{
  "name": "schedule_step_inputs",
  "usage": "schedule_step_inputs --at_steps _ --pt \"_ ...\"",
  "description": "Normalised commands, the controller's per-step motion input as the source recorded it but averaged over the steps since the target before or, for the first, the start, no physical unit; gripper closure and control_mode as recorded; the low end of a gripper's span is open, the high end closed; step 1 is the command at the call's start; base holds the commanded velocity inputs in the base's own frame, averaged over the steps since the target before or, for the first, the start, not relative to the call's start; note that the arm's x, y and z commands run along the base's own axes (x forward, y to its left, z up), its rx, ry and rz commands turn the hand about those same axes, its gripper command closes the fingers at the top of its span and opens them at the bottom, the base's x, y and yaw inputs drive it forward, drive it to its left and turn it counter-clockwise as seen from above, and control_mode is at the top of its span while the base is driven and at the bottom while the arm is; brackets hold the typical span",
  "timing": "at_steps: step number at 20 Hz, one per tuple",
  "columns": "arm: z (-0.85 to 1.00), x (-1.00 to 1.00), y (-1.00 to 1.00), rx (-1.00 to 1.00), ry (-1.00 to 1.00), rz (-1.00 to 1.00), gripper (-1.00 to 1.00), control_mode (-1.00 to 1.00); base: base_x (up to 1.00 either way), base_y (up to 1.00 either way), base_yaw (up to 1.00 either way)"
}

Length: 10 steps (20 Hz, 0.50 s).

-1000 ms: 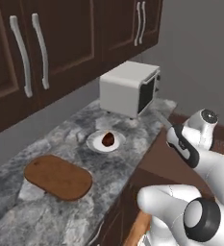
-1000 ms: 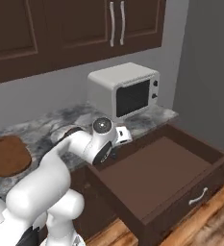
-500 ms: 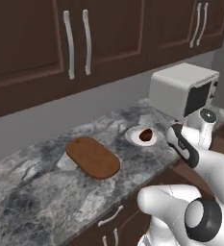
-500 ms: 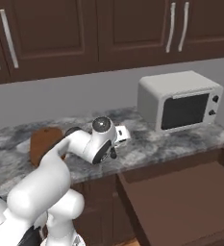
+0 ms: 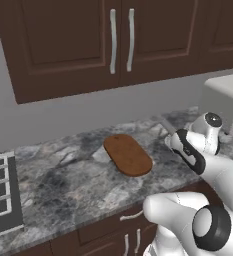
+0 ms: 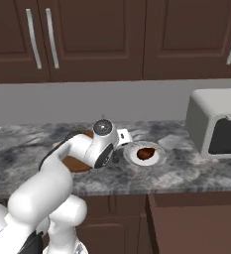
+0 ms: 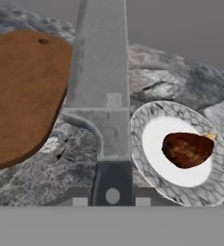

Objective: Pick up the knife from the drawer and place it on the cutting board. Then place the meat from the plate to the cutting board.

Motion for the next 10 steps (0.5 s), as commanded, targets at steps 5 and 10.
schedule_step_inputs --at_steps 5,10 --pt "0.0 0.0 0.0 0.0 0.0 0.0 1.0 1.0 0.24 0.08 0.33" --pt "0.0 0.0 0.0 0.0 0.0 0.0 1.0 1.0 0.39 0.28 0.22"
